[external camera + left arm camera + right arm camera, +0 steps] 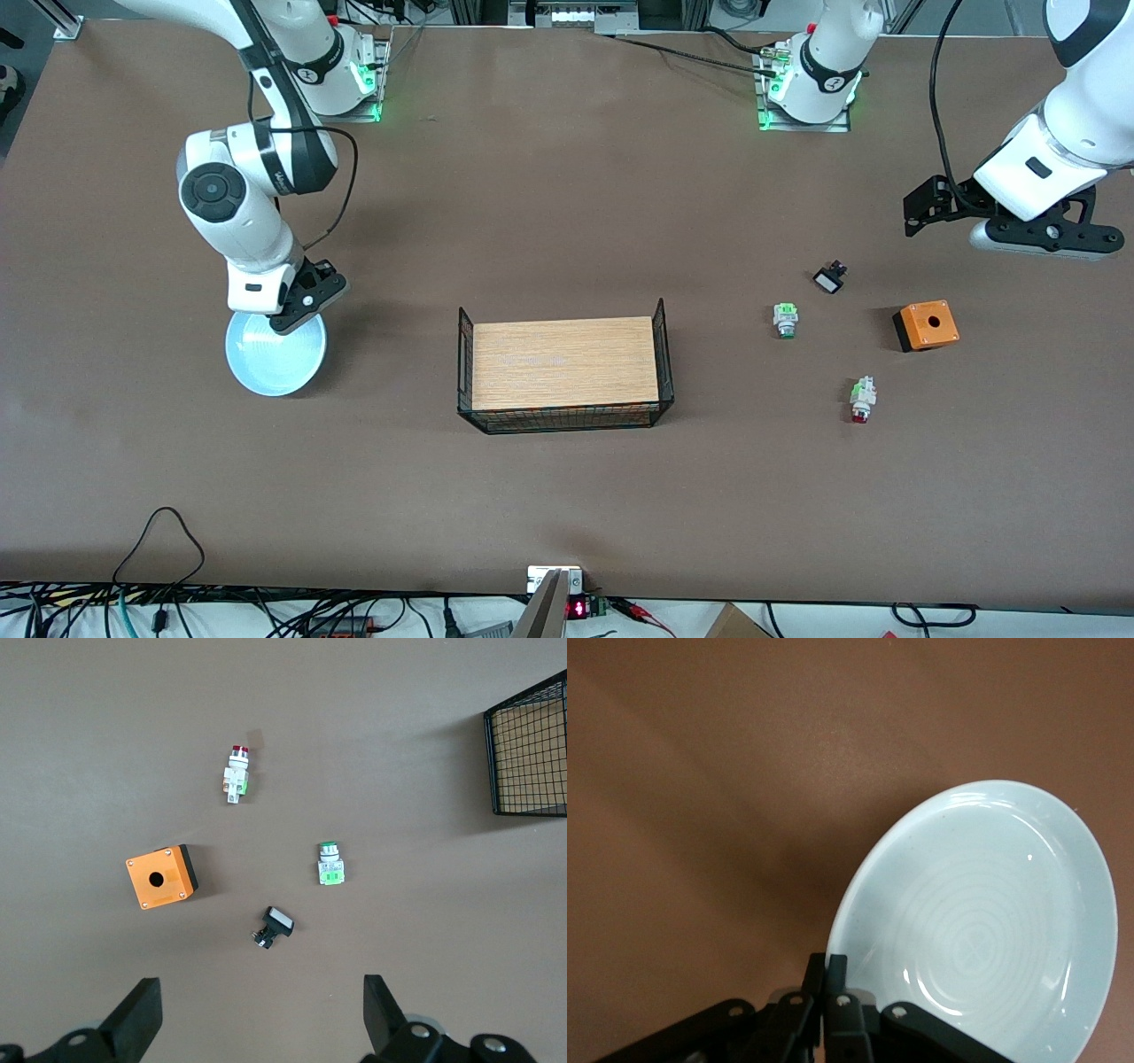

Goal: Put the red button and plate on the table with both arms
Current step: 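Lower the blue plate onto the table with the right gripper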

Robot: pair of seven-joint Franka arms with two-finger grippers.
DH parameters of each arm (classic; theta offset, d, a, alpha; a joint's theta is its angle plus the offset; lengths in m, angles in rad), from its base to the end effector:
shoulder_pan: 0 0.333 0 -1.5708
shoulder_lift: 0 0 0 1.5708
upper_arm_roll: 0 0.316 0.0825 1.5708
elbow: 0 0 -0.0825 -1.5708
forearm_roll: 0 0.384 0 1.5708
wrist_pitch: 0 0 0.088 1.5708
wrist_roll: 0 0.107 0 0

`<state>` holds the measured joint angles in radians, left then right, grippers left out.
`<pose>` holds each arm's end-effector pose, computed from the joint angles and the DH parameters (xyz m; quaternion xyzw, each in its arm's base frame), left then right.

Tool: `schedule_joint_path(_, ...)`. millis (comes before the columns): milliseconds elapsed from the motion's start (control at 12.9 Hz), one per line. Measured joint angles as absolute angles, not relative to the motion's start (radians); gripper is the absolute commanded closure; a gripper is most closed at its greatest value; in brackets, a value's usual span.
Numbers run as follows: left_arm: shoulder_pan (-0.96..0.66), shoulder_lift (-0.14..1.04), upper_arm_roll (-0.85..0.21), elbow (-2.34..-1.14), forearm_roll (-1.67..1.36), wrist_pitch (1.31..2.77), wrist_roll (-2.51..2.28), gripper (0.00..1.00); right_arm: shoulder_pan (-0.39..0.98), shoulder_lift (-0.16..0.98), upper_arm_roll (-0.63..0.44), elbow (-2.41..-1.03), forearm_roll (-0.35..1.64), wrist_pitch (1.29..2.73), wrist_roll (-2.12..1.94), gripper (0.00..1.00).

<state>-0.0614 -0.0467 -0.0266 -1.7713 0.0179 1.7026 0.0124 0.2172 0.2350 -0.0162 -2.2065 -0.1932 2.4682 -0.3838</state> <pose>0.5434 -0.0465 0.5663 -0.9986 0.0514 0.0106 0.0099 0.5438 0.1112 0.2760 0.9313 0.3585 0.0074 0.0640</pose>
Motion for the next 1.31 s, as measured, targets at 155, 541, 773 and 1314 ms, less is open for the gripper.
schedule_joint_path(155, -0.062, -0.047, -0.027, -1.771, 0.018, 1.702, 0.012, 0.0, 0.216, 0.276, -0.016, -2.211, -0.198, 2.508, -0.354, 1.0)
schedule_joint_path(541, -0.062, -0.047, -0.027, -1.771, 0.018, 1.692, 0.012, 0.0, 0.211, 0.35, -0.03, -2.213, -0.233, 2.58, -0.319, 0.33)
schedule_joint_path(773, -0.062, -0.047, -0.027, -1.77, 0.018, 1.688, 0.012, 0.0, 0.211, 0.351, -0.03, -2.205, -0.235, 2.58, -0.301, 0.0)
schedule_joint_path(1314, -0.062, -0.046, -0.025, -1.77, 0.018, 1.685, 0.012, 0.0, 0.172, 0.259, -0.036, -2.022, -0.152, 2.306, -0.218, 0.0)
